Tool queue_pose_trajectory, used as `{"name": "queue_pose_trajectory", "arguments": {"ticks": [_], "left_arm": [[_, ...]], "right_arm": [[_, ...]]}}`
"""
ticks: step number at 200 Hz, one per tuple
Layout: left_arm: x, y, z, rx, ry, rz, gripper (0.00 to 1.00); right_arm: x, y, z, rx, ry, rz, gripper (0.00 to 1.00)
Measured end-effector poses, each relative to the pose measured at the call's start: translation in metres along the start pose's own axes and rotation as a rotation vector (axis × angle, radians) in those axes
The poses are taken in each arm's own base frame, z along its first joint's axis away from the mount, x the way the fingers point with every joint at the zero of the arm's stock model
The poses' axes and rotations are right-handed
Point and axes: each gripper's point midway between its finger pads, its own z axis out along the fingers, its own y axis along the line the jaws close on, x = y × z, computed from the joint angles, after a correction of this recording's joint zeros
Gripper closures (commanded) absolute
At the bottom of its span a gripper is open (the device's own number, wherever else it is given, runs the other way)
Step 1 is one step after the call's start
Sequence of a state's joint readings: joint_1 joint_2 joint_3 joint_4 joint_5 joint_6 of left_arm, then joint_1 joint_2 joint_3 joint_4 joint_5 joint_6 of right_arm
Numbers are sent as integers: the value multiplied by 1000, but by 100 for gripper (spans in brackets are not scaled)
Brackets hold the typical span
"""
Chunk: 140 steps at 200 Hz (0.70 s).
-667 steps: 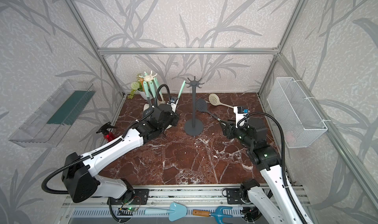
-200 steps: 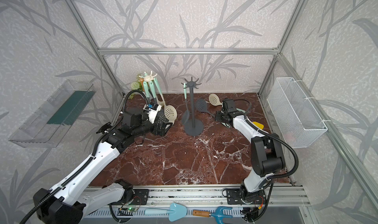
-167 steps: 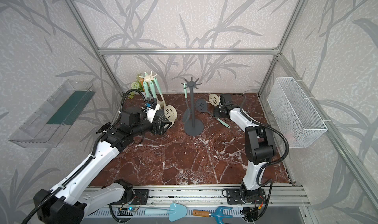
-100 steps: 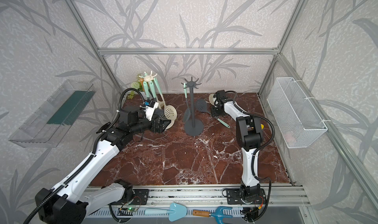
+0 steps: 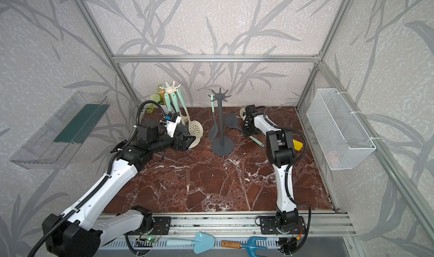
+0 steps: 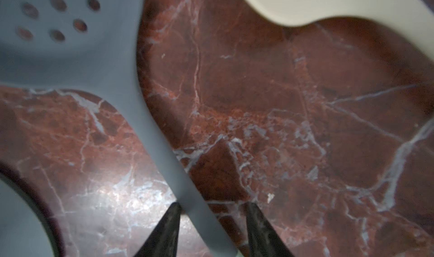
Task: Hang the skimmer on the kitchen utensil rack
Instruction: Pick up the skimmer from the center of the board.
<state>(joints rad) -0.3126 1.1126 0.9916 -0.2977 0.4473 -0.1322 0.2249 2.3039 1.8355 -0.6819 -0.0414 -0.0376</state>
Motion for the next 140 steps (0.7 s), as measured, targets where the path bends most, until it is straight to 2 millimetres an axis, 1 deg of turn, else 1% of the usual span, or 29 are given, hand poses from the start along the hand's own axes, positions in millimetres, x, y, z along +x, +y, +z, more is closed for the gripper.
{"name": "queue_pose_trajectory", "arguments": {"ticks": [40, 63, 82, 110, 140], "left_arm": [[0, 3, 0, -6, -3, -1, 5], [0, 4, 0, -9, -3, 5, 5], [0, 6, 0, -18, -5, 3, 5], [0, 10, 0, -41, -8, 2, 6], [2, 16, -1, -69, -8, 0, 7]], "right_arm": [[2, 9, 0, -14, 11, -37, 78], [3, 18, -1, -46, 5, -50, 85], [7, 24, -3, -65, -4, -51, 92], [19, 34, -10, -93, 7, -36, 95], [27, 41, -30, -116, -7, -18, 100]]}}
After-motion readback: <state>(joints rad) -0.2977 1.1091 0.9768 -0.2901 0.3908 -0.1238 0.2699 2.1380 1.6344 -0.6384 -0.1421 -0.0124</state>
